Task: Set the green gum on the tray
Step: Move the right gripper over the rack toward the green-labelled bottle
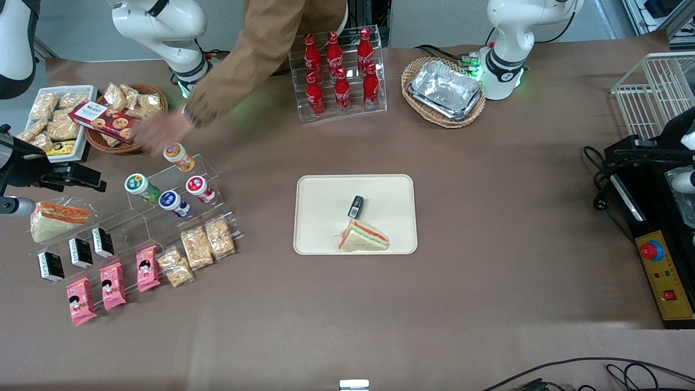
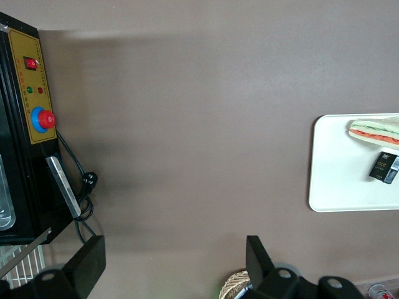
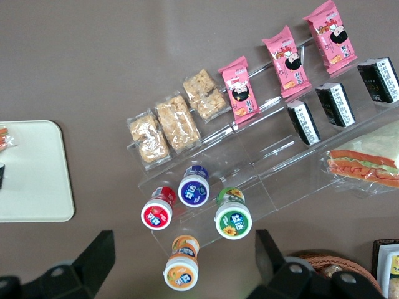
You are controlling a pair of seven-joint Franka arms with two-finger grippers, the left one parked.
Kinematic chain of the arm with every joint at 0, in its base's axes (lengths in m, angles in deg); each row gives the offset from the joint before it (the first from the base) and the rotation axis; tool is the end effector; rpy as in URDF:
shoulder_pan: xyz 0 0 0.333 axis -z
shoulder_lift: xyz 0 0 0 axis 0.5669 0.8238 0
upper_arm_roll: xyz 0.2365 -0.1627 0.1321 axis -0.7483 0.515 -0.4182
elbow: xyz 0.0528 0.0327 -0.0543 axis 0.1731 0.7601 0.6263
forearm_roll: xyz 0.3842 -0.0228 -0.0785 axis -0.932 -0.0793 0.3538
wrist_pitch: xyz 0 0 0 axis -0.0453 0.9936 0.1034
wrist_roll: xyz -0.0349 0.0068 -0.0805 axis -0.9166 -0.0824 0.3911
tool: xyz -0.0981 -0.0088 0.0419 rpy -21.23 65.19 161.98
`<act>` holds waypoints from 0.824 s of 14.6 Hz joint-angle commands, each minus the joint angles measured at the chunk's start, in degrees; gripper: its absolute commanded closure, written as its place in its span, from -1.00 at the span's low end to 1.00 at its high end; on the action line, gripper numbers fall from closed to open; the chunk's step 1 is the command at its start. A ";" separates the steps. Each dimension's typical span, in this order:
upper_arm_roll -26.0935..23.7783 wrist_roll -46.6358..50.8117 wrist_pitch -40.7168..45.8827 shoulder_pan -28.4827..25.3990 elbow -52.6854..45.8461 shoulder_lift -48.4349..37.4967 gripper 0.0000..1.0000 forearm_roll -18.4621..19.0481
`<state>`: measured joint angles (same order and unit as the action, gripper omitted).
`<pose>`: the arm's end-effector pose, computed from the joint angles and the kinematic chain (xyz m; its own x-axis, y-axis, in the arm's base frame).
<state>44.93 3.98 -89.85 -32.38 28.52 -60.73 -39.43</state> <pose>0.5724 -0.0271 0.5932 0.9934 -0.0742 -0.0876 -0.0797 -0.9949 -0.0618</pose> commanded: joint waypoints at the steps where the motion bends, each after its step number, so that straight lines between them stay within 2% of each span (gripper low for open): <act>1: 0.06 -0.58 0.79 0.04 -1.64 0.81 -1.00 -0.74; 12: 0.33 -1.19 2.98 0.48 -0.50 -1.56 -1.00 -1.09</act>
<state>45.03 3.79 -89.66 -32.35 28.47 -60.92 -39.45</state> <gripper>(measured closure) 0.000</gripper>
